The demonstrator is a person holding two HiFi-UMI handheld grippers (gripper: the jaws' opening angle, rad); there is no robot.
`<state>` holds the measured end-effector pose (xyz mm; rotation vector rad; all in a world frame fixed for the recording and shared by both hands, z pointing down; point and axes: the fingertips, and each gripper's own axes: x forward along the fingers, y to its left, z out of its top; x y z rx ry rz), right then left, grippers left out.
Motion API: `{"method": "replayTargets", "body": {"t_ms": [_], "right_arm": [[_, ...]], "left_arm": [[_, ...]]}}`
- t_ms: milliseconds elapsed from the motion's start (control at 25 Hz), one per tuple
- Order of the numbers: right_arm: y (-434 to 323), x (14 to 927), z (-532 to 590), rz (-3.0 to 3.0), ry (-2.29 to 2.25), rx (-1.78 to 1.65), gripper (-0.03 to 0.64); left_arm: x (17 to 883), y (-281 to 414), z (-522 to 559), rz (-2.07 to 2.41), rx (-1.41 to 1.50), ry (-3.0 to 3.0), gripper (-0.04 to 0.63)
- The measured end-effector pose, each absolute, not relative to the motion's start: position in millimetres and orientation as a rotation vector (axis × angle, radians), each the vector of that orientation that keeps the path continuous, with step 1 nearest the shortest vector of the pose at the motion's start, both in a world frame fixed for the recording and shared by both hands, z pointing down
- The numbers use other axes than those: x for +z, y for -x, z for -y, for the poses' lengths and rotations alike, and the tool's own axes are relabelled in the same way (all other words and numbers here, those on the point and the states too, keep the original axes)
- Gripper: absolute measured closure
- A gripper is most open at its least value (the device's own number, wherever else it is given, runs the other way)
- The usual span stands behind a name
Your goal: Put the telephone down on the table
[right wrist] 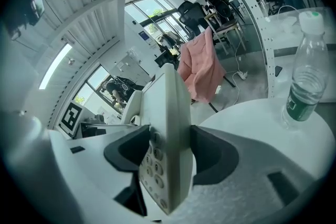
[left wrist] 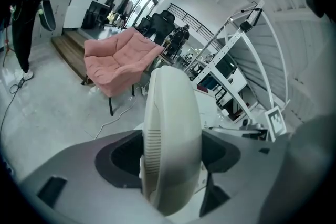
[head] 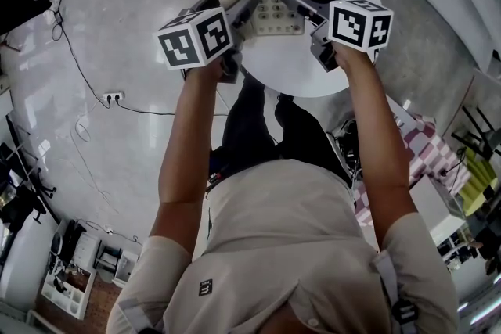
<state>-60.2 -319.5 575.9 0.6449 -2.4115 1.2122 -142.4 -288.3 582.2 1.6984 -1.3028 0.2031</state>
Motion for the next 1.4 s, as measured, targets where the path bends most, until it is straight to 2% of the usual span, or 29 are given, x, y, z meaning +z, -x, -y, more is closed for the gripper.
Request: {"method": "replayTargets", "body": {"t_ms": [1400], "right_arm": [[54.6, 686.1, 317.2, 2.227, -0.694, 1.287, 0.368]], "left_arm": [[692.1, 136.5, 287.7, 1.197, 0.293, -1.581, 0.281]]}}
